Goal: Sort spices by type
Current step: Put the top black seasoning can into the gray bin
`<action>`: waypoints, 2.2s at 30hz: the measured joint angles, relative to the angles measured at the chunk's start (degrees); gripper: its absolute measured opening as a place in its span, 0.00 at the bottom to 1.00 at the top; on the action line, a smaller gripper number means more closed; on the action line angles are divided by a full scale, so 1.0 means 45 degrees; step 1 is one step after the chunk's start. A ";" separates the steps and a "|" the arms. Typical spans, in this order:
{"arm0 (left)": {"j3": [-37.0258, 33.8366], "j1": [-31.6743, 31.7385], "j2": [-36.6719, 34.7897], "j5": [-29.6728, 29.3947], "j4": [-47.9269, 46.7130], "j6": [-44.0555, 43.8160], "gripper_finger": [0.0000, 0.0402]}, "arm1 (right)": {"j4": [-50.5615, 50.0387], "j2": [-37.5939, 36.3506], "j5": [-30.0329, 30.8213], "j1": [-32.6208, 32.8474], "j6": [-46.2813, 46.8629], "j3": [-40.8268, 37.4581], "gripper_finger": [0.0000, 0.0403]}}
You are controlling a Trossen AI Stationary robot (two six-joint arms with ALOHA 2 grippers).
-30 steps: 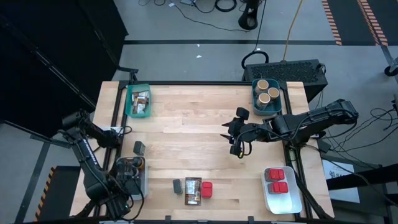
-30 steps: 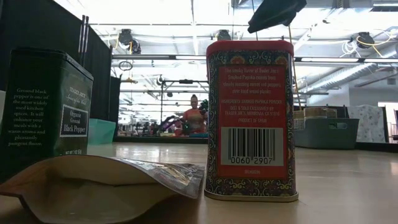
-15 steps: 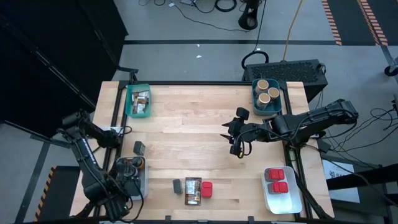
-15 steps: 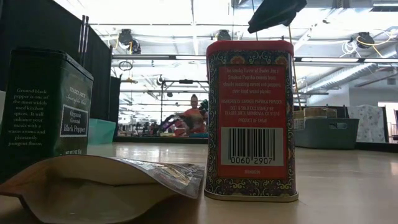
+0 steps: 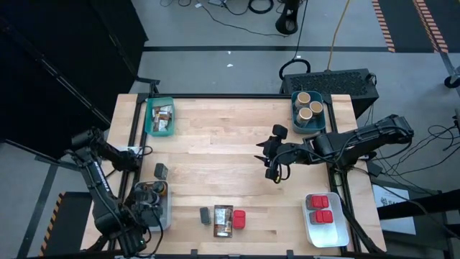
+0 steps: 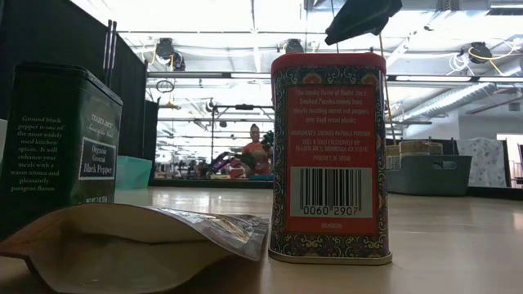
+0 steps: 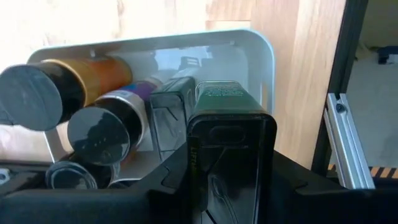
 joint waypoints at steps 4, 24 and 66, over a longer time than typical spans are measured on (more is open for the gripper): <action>-0.0023 -0.0059 -0.0005 -0.0028 0.0025 -0.0120 0.31 | -0.0005 0.0000 0.0000 0.0000 0.0005 0.0000 0.43; -0.0023 -0.0380 0.0019 -0.0289 0.0041 -0.0706 0.31 | -0.0005 0.0000 0.0000 0.0002 0.0007 0.0000 0.43; -0.3113 -0.0545 0.0024 -0.0313 0.3560 -0.0669 0.31 | -0.0005 -0.0010 0.0000 0.0003 0.0010 0.0000 0.43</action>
